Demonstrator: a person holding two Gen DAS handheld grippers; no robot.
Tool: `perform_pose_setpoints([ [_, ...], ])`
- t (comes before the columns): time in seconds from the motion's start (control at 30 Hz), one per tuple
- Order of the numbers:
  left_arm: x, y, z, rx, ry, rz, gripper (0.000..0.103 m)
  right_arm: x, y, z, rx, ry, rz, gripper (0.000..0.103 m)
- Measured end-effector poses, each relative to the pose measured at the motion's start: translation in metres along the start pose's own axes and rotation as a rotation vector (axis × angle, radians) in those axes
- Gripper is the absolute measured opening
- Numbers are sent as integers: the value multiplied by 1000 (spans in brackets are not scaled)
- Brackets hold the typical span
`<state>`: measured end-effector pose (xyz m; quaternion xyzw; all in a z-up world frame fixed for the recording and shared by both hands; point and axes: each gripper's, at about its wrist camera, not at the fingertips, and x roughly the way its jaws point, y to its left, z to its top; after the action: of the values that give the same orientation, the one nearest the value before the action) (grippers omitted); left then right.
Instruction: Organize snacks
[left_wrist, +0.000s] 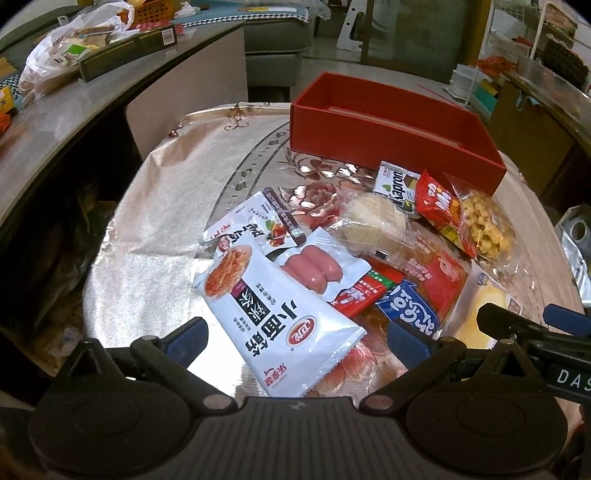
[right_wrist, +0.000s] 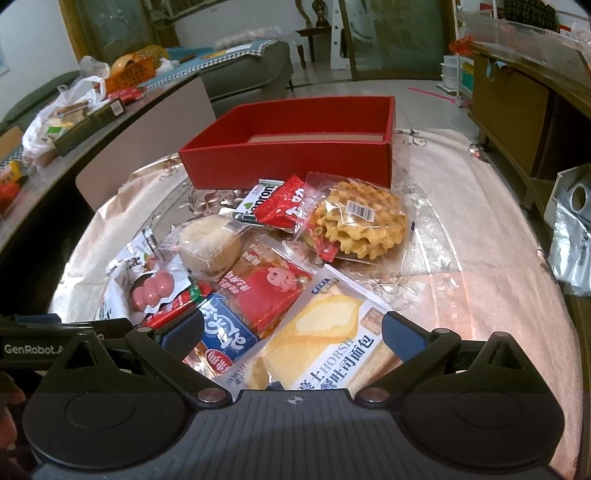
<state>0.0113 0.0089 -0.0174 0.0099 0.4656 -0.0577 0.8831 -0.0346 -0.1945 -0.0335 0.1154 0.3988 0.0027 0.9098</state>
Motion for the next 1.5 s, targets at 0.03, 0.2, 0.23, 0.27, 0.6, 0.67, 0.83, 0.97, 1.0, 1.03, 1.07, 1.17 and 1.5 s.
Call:
perform_pose_setpoints([
  [0.03, 0, 0, 0, 1, 0, 0, 99, 0, 0, 0, -1, 1, 0, 103],
  [0.2, 0, -1, -1, 7, 1, 2, 99, 1, 0, -1, -4, 11, 0, 103],
  [0.23, 1, -1, -1, 8, 2, 2, 99, 1, 1, -1, -5, 12, 0, 103],
  [0.27, 1, -1, -1, 9, 2, 3, 99, 1, 1, -1, -5, 12, 0, 103],
  [0.6, 0, -2, 0, 11, 0, 3, 99, 2, 0, -1, -7, 16, -3, 103],
  [0.67, 0, -2, -1, 12, 0, 3, 99, 2, 0, -1, -6, 18, -4, 103],
  [0.83, 0, -2, -1, 11, 2, 3, 99, 3, 0, -2, -7, 21, -6, 103],
  [0.97, 1, -2, -1, 13, 4, 4, 99, 3, 0, -2, -8, 24, -6, 103],
  [1.0, 1, -2, -1, 13, 4, 4, 99, 3, 0, -2, -8, 25, -7, 103],
  [1.03, 1, -2, -2, 13, 4, 4, 99, 3, 0, -2, -8, 25, -7, 103],
  [1.07, 1, -2, -2, 14, 4, 4, 99, 3, 0, -2, -8, 25, -7, 103],
  [1.17, 1, -2, -2, 13, 4, 4, 99, 3, 0, -2, -9, 27, -9, 103],
  [1.5, 2, -2, -2, 12, 7, 4, 99, 5, -1, -3, -9, 34, -12, 103],
])
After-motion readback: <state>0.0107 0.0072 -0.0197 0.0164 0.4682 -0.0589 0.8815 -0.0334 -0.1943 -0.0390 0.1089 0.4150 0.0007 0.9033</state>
